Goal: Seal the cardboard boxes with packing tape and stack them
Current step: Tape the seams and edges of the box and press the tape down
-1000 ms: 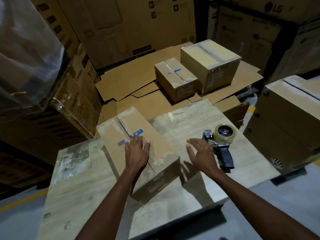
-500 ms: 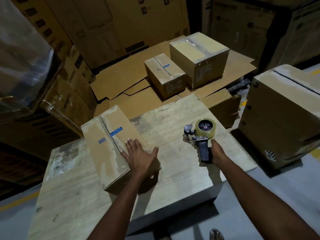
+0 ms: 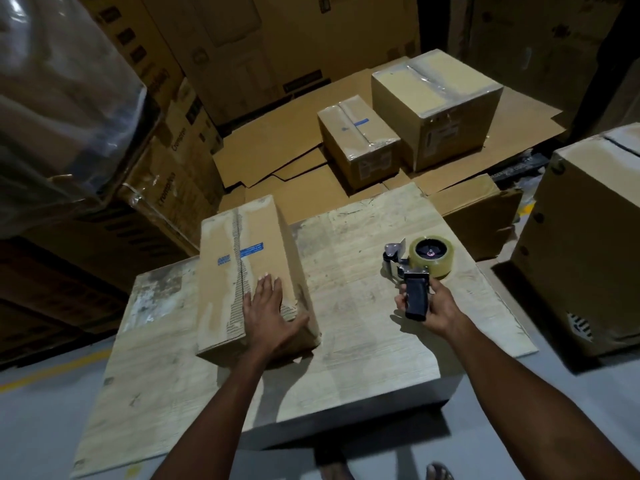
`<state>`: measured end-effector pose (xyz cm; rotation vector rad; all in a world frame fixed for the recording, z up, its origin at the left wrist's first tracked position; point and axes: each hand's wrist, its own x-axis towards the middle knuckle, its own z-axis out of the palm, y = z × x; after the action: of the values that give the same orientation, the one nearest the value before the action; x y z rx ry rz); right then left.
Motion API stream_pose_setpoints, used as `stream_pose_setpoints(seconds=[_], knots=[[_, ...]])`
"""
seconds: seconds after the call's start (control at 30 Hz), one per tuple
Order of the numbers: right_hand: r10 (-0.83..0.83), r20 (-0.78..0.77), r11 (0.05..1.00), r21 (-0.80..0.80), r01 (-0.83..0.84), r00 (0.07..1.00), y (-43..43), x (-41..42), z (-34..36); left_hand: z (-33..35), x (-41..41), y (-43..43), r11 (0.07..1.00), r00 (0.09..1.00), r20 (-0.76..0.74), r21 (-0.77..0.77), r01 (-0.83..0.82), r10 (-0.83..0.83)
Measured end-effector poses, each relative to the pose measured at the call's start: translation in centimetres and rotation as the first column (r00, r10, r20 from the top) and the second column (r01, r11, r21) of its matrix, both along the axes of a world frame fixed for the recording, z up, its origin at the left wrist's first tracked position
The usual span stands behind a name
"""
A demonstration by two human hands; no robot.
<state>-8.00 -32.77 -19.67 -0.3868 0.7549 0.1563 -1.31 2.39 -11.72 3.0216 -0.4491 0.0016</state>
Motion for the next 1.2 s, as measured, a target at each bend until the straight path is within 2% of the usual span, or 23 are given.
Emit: stream_pose_setpoints(seconds=[0.17, 0.27, 0.4, 0.53, 0.6, 0.67, 0.73, 0.83, 0.9, 1.03, 1.1, 1.2], knots=[[-0.058, 0.019, 0.992, 0.116, 0.056, 0.998, 1.0, -0.4, -1.5, -0.2, 1.0, 4.1, 0.973, 0.976, 0.038, -0.081, 0.215, -0.213], [-0.019, 0.077, 0.986, 0.168, 0.006, 0.997, 1.5, -0.9, -1.6, 0.0, 2.0, 5.9, 0.944, 0.947, 0.005, -0.076, 0.322, -0.323], [0.040, 0.104, 0.992, 0.118, -0.052, 0.994, 1.5, -0.9, -1.3, 0.7, 3.7, 7.6, 0.930, 0.925, -0.092, -0.046, 0.366, -0.369], [0.133, 0.107, 0.991, 0.004, -0.134, 0.985, 2.0, -0.1, 0.2, 1.8, 3.3, 7.3, 0.956, 0.945, -0.150, -0.032, 0.291, -0.292], [0.185, 0.140, 0.983, -0.043, -0.181, 0.973, 2.6, 0.3, 2.6, 2.0, 2.4, 5.9, 0.981, 0.973, -0.153, -0.118, 0.155, -0.173], [0.274, 0.156, 0.961, -0.082, -0.264, 0.949, 3.4, 0.3, 5.6, 2.3, 1.2, 4.2, 0.967, 0.989, -0.140, -0.253, 0.006, -0.043], [0.347, 0.149, 0.938, -0.075, -0.339, 0.926, 4.2, 0.6, 7.9, 2.8, 0.1, 2.7, 0.894, 0.996, -0.067, -0.439, -0.089, 0.067], [0.423, 0.140, 0.906, -0.052, -0.420, 0.895, 6.2, 1.1, 10.6, 3.7, -1.3, 1.4, 0.756, 0.975, 0.088, -0.647, -0.101, 0.206], [0.450, 0.165, 0.892, -0.039, -0.450, 0.878, 7.8, 1.5, 12.2, 4.3, -1.6, 1.1, 0.673, 0.968, 0.074, -0.731, -0.111, 0.240], [0.517, 0.230, 0.854, -0.067, -0.516, 0.825, 11.4, 2.0, 15.5, 6.5, -1.6, 1.4, 0.425, 0.978, -0.185, -0.881, -0.206, 0.091], [0.541, 0.242, 0.836, -0.051, -0.546, 0.806, 13.4, 2.2, 17.0, 7.6, -1.6, 2.2, 0.351, 0.975, -0.221, -0.914, -0.206, -0.003], [0.571, 0.253, 0.814, -0.046, -0.580, 0.781, 16.3, 2.5, 18.7, 8.4, -1.5, 3.7, 0.288, 0.964, -0.228, -0.940, -0.182, -0.135]])
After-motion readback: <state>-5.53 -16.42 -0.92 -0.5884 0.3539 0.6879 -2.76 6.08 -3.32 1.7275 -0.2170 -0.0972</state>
